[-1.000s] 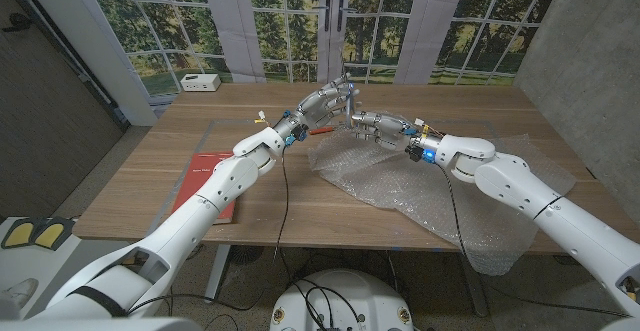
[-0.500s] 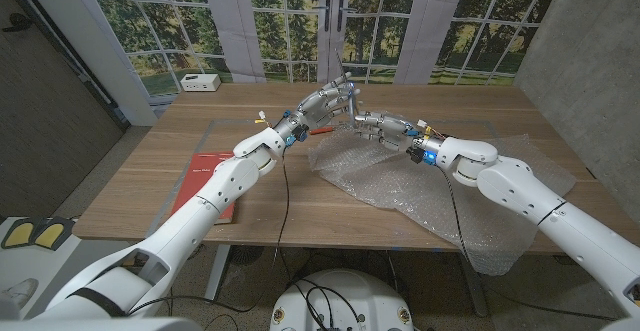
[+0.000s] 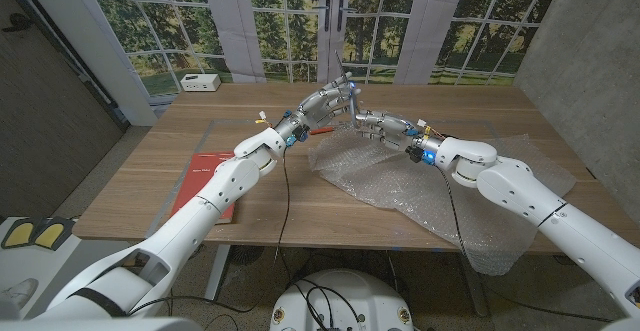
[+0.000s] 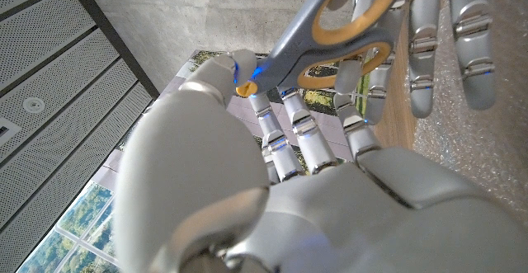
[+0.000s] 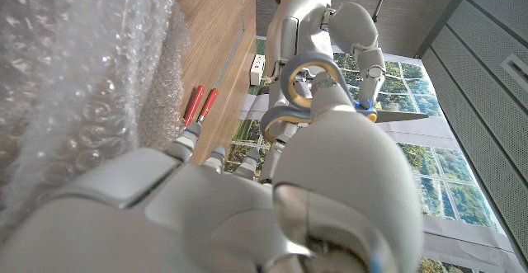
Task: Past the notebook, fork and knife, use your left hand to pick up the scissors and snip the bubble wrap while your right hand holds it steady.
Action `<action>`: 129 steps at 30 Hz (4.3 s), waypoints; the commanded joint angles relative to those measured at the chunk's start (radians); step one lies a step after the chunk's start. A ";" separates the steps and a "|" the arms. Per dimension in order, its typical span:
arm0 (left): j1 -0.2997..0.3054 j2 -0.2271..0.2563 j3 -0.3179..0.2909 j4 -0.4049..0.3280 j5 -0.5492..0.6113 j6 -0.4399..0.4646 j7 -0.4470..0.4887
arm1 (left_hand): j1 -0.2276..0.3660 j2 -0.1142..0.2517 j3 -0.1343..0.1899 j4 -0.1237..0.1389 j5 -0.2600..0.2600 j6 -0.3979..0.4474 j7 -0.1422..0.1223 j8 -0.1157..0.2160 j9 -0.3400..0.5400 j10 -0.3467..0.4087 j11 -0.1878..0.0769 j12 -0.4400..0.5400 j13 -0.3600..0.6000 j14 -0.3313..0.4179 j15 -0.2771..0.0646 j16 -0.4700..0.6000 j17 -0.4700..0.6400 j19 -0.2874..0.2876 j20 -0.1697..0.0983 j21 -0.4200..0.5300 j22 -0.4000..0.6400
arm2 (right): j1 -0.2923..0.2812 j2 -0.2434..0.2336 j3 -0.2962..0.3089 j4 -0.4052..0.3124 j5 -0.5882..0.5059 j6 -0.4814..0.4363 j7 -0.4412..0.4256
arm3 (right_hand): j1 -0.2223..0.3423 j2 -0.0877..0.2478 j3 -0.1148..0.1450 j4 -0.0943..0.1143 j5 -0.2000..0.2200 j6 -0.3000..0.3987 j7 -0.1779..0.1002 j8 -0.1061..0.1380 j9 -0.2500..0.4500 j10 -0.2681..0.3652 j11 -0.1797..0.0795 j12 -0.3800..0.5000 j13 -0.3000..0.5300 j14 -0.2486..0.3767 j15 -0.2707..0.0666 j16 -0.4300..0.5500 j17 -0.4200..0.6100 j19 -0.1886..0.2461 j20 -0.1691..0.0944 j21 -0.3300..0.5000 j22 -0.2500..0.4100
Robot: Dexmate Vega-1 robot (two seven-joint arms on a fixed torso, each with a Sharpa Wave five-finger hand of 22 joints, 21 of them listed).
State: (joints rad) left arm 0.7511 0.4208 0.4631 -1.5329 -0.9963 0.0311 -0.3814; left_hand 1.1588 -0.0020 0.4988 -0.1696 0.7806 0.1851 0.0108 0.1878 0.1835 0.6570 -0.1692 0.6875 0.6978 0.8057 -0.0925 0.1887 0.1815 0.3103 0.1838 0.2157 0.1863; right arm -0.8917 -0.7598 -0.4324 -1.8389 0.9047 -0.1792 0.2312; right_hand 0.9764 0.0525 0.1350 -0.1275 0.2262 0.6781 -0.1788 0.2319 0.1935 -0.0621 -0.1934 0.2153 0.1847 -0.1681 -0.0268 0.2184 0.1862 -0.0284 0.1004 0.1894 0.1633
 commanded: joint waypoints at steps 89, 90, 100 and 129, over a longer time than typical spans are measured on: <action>-0.038 -0.057 0.025 0.099 0.059 -0.062 -0.053 | 0.022 0.007 0.000 -0.002 -0.007 -0.008 -0.005 0.001 0.004 0.009 -0.028 0.128 0.010 -0.058 -0.093 -0.006 0.000 0.017 -0.048 0.007 0.003 | 0.044 -0.032 -0.022 -0.073 0.054 -0.186 -0.080 | 0.012 0.001 -0.075 0.017 0.013 0.014 0.059 -0.041 0.020 0.016 0.175 -0.024 0.008 -0.067 0.042 -0.018 0.005 0.005 0.047 -0.009 0.003; -0.039 -0.056 0.027 0.100 0.065 -0.069 -0.054 | 0.022 0.007 -0.001 -0.001 -0.008 -0.008 -0.005 0.001 0.004 0.010 -0.028 0.128 0.010 -0.057 -0.093 -0.005 0.000 0.018 -0.049 0.007 0.003 | 0.045 -0.033 -0.022 -0.072 0.057 -0.187 -0.076 | 0.015 0.006 -0.076 0.017 0.012 0.015 0.059 -0.036 0.023 0.034 0.210 -0.016 0.008 -0.060 0.074 -0.015 0.005 0.005 0.048 -0.008 0.003; -0.038 -0.057 0.028 0.103 0.062 -0.075 -0.065 | 0.031 0.015 -0.002 -0.001 -0.012 -0.011 -0.007 0.001 0.004 0.014 -0.022 0.129 0.011 -0.058 -0.101 -0.001 0.003 0.018 -0.052 0.007 0.002 | 0.054 -0.045 -0.025 -0.077 0.063 -0.212 -0.069 | 0.051 0.028 -0.073 0.000 0.000 0.040 0.027 -0.002 0.067 0.309 0.256 0.049 0.006 0.063 0.151 0.012 0.000 0.065 0.064 0.002 0.001; -0.031 -0.056 0.019 0.114 0.056 -0.105 -0.095 | 0.038 0.019 -0.007 0.002 -0.022 -0.014 -0.012 0.001 0.004 0.013 -0.027 0.131 0.014 -0.066 -0.108 0.000 0.003 0.015 -0.051 0.005 0.002 | 0.055 -0.068 -0.018 -0.119 0.054 -0.240 -0.111 | 0.059 0.046 -0.079 0.002 -0.023 0.002 0.018 0.050 0.195 0.622 0.059 0.142 0.096 0.285 0.054 0.039 0.006 0.227 0.022 0.016 0.005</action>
State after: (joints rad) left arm 0.7153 0.3641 0.4882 -1.4214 -0.9365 -0.0632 -0.4698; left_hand 1.1862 -0.0035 0.4929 -0.1698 0.7612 0.1765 0.0016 0.1878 0.1835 0.6520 -0.1742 0.7468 0.7123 0.7469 -0.0769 0.1851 0.1792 0.3247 0.1337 0.2156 0.1863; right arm -0.8358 -0.8175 -0.4577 -1.9413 0.9590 -0.4104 0.1313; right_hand 1.0346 0.0898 0.0581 -0.1226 0.2090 0.6832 -0.1610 0.2711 0.3772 0.5360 -0.1315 0.3425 0.2632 0.0937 0.0338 0.2460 0.1878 0.1718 0.1238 0.1972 0.1657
